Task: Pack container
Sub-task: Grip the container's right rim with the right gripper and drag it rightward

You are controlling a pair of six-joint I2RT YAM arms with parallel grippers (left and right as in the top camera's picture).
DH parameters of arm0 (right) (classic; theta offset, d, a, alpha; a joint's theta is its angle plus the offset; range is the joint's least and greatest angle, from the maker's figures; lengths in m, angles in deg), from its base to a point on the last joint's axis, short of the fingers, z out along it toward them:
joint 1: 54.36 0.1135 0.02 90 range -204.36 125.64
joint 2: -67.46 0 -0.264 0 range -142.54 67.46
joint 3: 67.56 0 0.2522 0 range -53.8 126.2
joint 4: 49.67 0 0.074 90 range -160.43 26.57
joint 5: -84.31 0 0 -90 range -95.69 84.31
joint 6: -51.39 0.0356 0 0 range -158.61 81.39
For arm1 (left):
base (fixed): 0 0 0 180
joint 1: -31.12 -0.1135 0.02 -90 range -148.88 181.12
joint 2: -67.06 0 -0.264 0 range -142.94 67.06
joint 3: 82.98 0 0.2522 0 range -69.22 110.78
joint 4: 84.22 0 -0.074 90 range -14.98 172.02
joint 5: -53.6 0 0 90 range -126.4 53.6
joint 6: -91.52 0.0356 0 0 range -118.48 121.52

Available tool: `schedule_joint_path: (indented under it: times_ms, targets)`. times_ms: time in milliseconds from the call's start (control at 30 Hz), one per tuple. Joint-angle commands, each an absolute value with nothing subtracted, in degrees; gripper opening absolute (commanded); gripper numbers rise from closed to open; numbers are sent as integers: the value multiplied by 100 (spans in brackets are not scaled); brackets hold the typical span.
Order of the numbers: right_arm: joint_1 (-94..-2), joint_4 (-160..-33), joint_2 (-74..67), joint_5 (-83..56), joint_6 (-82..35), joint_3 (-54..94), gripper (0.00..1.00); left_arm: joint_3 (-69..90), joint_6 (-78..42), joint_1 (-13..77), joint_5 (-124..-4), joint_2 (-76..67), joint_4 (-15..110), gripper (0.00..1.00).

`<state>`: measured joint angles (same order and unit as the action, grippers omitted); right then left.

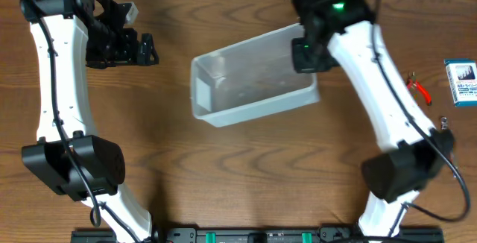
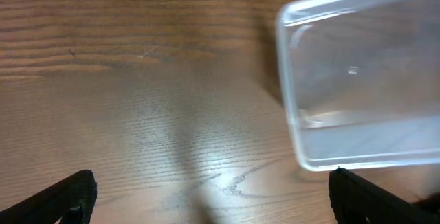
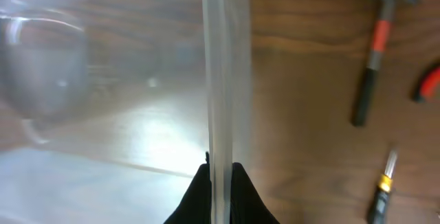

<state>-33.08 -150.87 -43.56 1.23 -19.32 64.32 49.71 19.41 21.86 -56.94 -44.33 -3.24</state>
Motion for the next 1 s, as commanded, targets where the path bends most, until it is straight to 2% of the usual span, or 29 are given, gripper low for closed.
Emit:
schedule_joint_path:
  times_ms: [0, 567, 967]
  targets:
    - [-3455, -15249, -4035, 97, -2048, 6557, 1, 4989, 1991, 2188, -5624, -4470, -378, 98]
    - [-3726, -15489, -3840, 145, -2045, 5770, 1, 4989, 1991, 2188, -5626, -4470, -433, 98]
    - [-4202, -14300, -3169, 77, -2662, 3954, 1, 4989, 1989, 2188, -5626, -4470, -429, 98]
